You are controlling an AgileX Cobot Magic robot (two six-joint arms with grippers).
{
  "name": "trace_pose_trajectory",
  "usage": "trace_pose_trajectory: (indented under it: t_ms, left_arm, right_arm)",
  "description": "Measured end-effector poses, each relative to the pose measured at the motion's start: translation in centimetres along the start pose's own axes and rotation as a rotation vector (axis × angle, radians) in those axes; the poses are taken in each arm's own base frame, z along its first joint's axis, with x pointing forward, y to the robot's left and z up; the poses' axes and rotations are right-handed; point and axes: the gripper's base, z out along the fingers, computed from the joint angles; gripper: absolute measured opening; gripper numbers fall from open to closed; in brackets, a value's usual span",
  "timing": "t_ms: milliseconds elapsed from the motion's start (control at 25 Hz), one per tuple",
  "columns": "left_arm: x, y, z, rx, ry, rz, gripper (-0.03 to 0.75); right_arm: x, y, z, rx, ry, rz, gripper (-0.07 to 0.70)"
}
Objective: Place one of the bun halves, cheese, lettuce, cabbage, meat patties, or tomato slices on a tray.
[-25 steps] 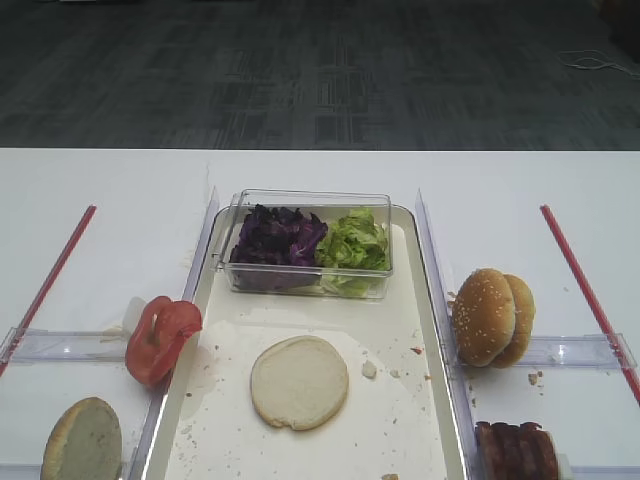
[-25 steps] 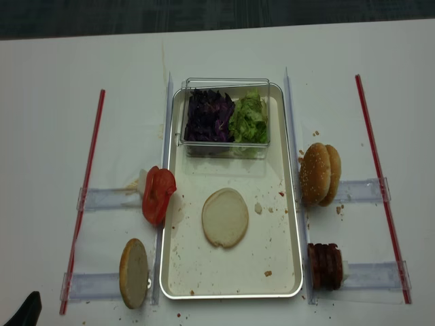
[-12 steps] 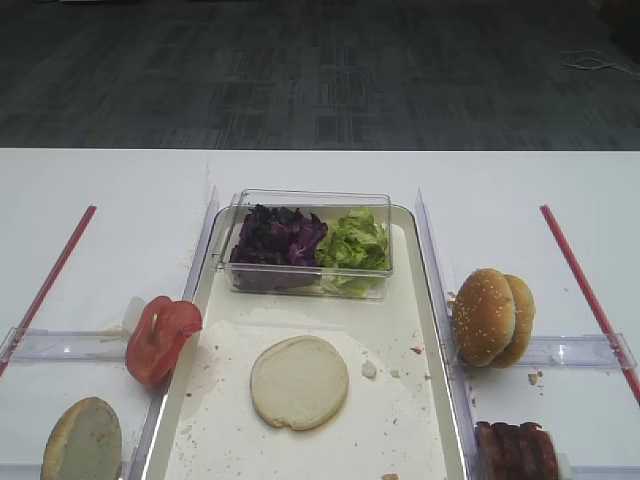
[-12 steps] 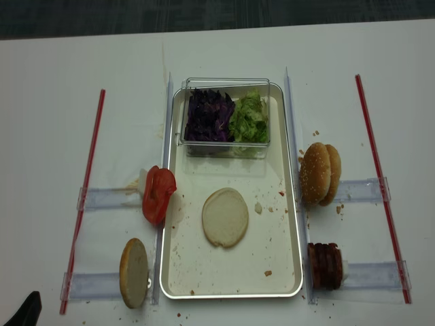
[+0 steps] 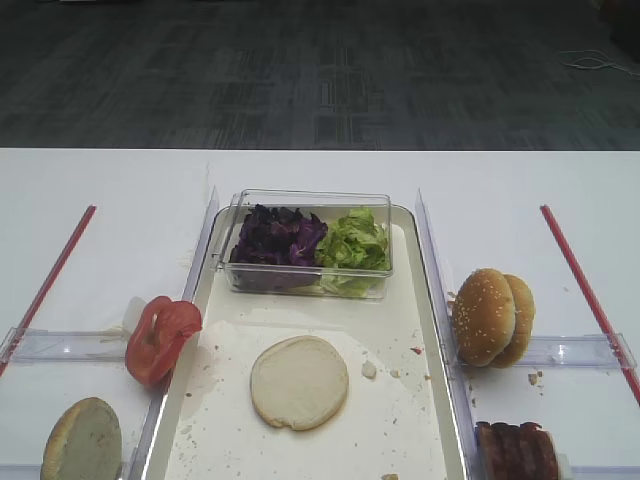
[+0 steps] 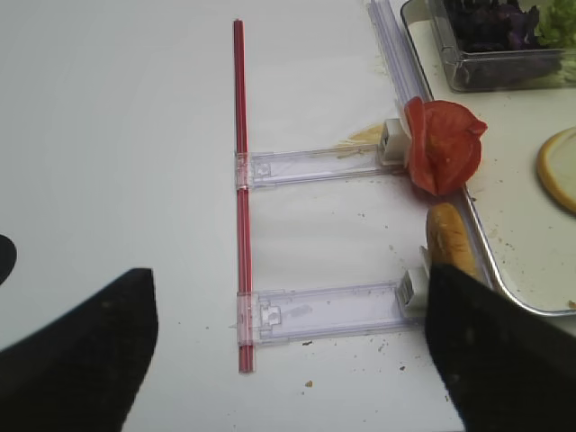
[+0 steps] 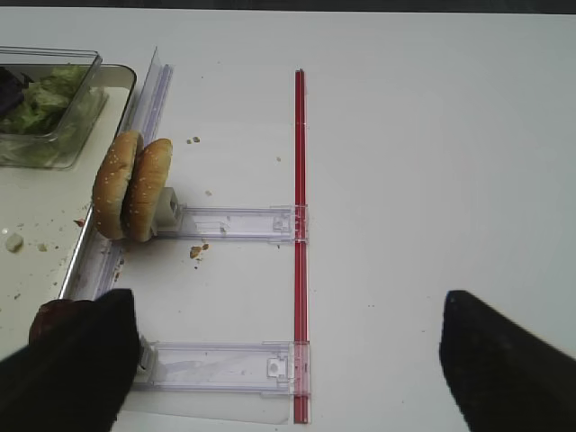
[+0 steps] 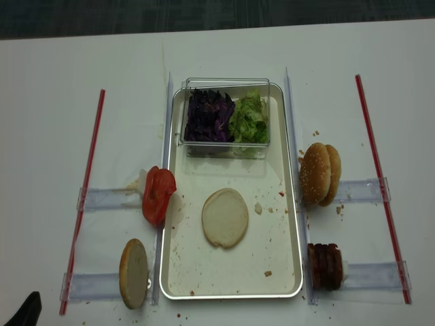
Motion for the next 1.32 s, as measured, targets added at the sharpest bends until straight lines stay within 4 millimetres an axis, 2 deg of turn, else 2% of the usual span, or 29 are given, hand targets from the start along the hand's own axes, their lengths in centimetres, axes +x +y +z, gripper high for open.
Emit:
trace_pose_trajectory:
  t_ms: [1320]
  left_arm:
    - [0.00, 0.00, 0.00, 0.000, 0.000, 0.000, 0.594]
  right_arm:
    - [0.00, 0.00, 0.00, 0.000, 0.000, -0.002, 0.699]
